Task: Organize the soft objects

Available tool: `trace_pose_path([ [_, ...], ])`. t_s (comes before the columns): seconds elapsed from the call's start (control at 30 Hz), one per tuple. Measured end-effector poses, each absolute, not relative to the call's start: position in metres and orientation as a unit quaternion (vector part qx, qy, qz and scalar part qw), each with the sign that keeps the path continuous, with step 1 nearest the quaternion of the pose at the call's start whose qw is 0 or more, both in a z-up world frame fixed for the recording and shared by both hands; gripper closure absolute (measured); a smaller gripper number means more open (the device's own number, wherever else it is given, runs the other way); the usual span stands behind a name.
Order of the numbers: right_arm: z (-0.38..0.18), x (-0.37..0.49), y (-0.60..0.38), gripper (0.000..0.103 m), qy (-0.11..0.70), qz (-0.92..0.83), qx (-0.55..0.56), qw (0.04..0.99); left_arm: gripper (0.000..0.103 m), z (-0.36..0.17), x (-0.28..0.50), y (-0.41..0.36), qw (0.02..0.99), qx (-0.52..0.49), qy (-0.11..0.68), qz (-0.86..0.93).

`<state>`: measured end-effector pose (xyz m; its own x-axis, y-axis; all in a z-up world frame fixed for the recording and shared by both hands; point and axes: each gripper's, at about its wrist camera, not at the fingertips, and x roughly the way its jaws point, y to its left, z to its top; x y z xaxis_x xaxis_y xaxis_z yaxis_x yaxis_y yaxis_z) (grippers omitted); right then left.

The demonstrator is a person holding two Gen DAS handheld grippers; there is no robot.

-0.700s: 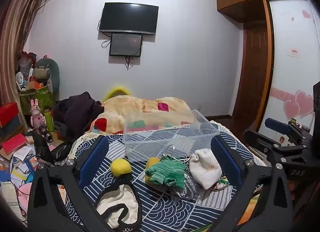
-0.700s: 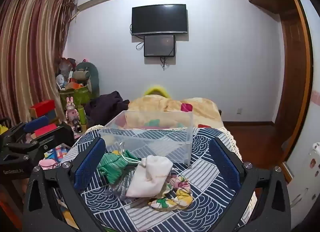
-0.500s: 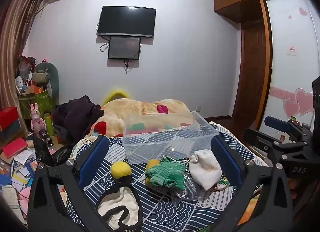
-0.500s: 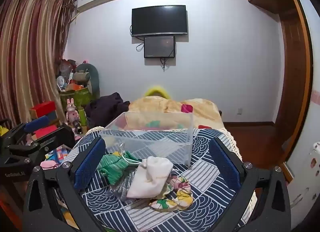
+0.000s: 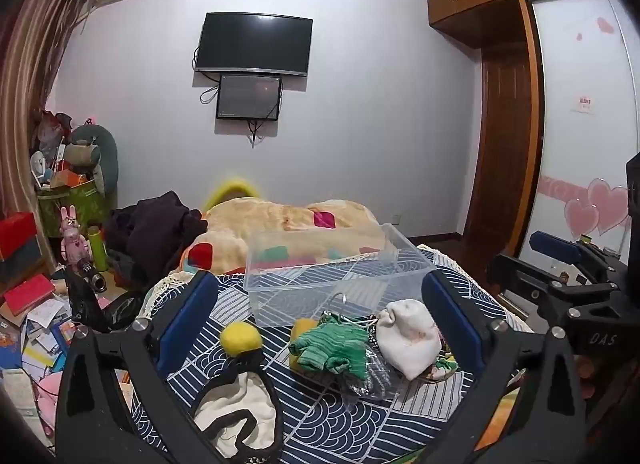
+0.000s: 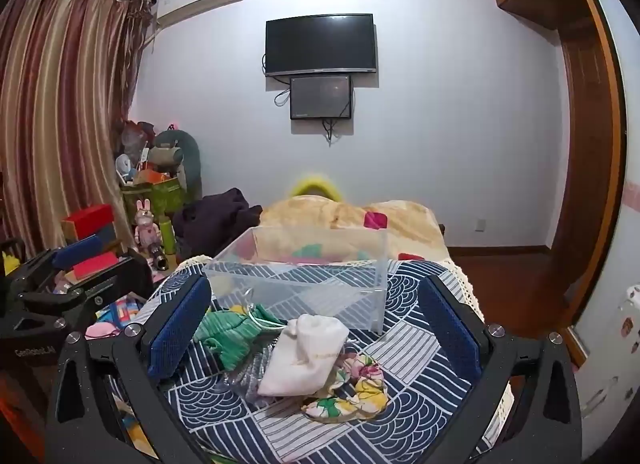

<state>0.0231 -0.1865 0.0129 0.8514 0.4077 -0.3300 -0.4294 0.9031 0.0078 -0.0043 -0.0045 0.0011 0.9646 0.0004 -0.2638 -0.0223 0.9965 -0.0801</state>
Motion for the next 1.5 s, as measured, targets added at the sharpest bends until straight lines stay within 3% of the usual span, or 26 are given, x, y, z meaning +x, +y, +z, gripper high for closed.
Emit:
trace_pose_path([
  [1.5,0.0146,0.0170,-0.1854,0.000,0.150,0.221,-0.028,0.963,0.000,-0.0021,-0.0049,-0.0077,0.990,-0.030,0.136,0.015],
])
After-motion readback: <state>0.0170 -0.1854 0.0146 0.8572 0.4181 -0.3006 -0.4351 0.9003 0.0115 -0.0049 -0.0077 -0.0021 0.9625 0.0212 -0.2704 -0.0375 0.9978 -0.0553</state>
